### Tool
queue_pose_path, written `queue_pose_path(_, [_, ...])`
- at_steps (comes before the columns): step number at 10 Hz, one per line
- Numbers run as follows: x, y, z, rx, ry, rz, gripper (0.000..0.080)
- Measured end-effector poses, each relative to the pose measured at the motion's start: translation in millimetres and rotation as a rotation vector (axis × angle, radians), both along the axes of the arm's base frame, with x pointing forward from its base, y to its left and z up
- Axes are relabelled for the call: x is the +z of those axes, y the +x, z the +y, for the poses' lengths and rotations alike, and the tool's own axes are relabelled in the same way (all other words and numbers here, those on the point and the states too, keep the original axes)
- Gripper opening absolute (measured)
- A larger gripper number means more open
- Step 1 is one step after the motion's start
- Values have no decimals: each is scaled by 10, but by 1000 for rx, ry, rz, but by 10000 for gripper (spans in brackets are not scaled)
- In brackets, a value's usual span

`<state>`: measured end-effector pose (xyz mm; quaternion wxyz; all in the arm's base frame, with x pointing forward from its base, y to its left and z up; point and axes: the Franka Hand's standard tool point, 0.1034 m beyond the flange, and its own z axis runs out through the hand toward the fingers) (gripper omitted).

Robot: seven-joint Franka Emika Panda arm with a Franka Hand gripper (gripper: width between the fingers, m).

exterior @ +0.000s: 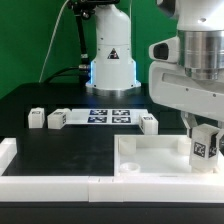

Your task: Assemble one leg

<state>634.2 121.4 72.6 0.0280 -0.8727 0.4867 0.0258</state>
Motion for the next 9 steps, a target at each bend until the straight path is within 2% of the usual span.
queue_pose_path(1, [3,1,4,-70,3,6,291])
queue_pose_path(2, [3,0,11,-148,3,12,377])
queue_pose_path(3, [3,0,18,-154,3,12,377])
queue_pose_path(4, [3,0,17,-145,3,11,554])
queue_pose_path(5, [3,0,18,-96,4,8,554])
queue_pose_path(6, [2,-3,23,-64,5,7,630])
queue_pose_path(9, [4,-9,53,222,4,-14,649])
